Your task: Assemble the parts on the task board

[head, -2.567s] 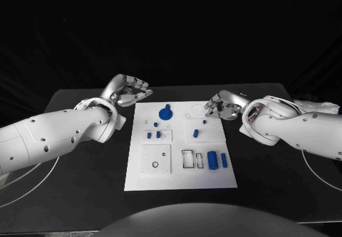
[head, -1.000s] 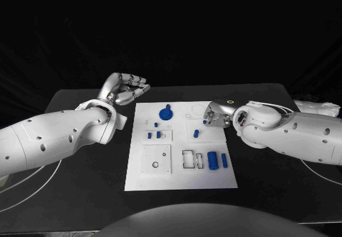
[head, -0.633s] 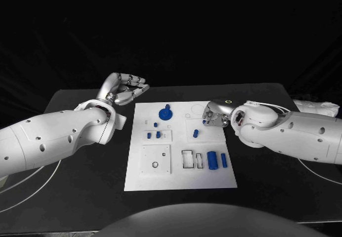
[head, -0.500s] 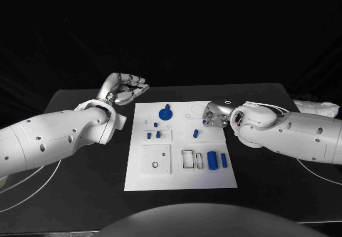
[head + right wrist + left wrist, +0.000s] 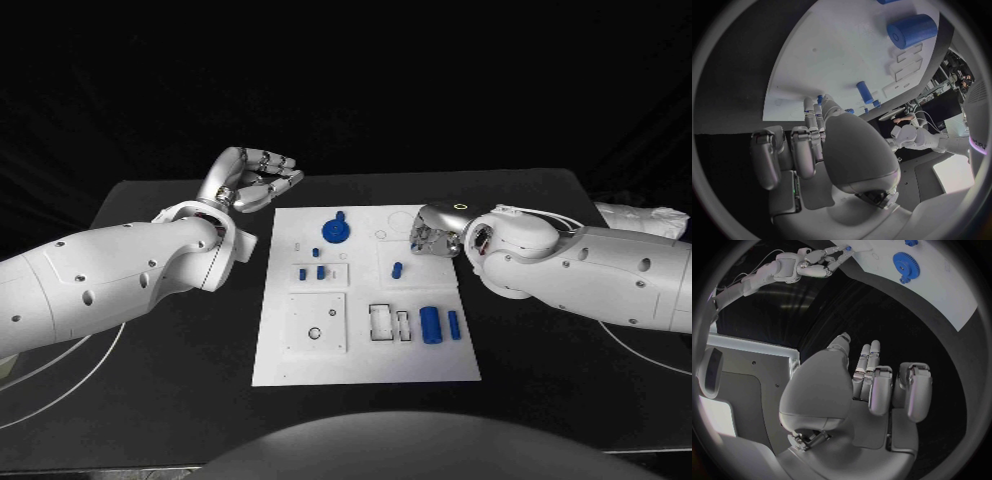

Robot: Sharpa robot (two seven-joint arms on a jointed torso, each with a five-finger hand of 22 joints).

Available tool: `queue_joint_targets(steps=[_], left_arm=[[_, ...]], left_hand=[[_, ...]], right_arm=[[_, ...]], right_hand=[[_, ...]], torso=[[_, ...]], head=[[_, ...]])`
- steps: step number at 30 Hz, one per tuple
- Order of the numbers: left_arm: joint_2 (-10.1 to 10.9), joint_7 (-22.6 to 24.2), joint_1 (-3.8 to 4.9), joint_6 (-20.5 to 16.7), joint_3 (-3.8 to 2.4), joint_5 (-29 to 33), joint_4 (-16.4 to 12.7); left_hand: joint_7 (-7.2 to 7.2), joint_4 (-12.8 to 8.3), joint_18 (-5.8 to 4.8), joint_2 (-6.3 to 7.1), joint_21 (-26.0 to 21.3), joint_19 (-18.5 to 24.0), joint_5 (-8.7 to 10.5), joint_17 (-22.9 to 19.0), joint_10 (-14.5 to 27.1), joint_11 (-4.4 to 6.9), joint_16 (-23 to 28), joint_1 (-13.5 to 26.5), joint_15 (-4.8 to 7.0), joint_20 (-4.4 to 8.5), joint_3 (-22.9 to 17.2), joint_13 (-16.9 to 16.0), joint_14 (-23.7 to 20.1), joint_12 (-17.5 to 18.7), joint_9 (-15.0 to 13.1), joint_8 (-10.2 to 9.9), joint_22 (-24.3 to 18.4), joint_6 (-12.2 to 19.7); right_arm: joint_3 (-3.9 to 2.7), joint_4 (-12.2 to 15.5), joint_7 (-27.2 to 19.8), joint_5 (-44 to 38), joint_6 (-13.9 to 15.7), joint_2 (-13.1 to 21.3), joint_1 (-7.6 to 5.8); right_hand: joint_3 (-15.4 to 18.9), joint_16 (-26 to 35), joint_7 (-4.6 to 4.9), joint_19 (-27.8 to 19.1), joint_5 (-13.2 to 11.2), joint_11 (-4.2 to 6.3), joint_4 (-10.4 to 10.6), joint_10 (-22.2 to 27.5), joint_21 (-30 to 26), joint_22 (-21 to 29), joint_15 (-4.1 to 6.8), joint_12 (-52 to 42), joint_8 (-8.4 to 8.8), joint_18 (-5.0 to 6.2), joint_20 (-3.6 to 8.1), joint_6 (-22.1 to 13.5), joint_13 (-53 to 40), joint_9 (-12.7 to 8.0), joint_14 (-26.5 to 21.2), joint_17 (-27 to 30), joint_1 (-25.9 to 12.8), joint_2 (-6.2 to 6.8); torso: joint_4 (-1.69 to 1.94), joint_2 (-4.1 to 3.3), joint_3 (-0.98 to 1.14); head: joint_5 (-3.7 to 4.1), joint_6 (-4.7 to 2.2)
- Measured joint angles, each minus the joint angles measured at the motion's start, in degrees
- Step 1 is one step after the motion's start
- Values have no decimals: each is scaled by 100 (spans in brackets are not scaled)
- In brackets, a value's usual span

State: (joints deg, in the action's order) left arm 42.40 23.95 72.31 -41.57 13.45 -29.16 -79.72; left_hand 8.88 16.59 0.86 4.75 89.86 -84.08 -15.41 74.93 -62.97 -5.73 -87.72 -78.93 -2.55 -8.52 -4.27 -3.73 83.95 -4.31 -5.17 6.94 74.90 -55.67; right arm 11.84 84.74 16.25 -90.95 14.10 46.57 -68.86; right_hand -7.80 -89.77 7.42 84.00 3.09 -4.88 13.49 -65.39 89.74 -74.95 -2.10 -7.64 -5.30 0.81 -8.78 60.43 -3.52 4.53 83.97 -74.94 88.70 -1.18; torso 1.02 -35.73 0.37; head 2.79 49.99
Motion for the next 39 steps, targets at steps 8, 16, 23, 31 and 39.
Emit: queue_joint_targets(steps=[8,16,23,31,39], left_arm=[[-2,-6,0,3,-1,0,4],[3,-13,0,4,0,1,14],[7,-19,0,6,1,1,15],[12,-24,0,9,0,1,15],[19,-27,0,11,0,2,16]], left_hand=[[0,0,0,0,0,0,0,0,0,0,0,0,0,0,0,0,0,0,0,0,0,0],[0,16,0,0,0,0,0,-1,0,0,0,0,0,0,16,0,0,0,5,-21,0,0],[0,16,0,0,0,0,0,-1,0,0,0,0,0,0,16,0,0,0,5,-21,0,0],[0,16,0,0,0,0,0,-2,0,0,0,0,0,0,16,0,0,0,5,-20,0,0],[0,16,0,-30,0,0,0,-2,0,0,0,-31,0,0,16,0,0,0,4,-20,0,0]], right_arm=[[-2,-9,0,15,-6,-7,4],[-7,-4,14,24,-28,-7,5],[-9,7,47,24,-28,-15,7],[4,46,73,24,109,2,26],[25,146,62,151,358,80,56]], right_hand=[[-60,0,-33,1,0,33,-29,-114,0,1,48,64,-69,0,81,192,9,28,6,0,29,30],[-99,0,-63,1,-1,67,-37,-204,0,1,89,101,-67,0,81,261,9,37,6,1,40,19],[-151,0,-65,1,-3,82,-88,-287,0,2,90,111,-105,-1,121,344,6,39,6,1,95,14],[-187,0,-34,1,-12,63,-124,-347,0,2,89,131,-110,0,121,374,3,63,6,2,129,23],[-211,0,-10,1,-14,32,-149,-378,0,3,90,167,-110,-1,121,398,4,62,6,2,158,52]], torso=[[-2,4,-1],[-1,5,1],[0,5,1],[0,2,1],[0,-1,3]], head=[[-9,1],[-19,1],[-18,1],[-26,1],[-40,1]])
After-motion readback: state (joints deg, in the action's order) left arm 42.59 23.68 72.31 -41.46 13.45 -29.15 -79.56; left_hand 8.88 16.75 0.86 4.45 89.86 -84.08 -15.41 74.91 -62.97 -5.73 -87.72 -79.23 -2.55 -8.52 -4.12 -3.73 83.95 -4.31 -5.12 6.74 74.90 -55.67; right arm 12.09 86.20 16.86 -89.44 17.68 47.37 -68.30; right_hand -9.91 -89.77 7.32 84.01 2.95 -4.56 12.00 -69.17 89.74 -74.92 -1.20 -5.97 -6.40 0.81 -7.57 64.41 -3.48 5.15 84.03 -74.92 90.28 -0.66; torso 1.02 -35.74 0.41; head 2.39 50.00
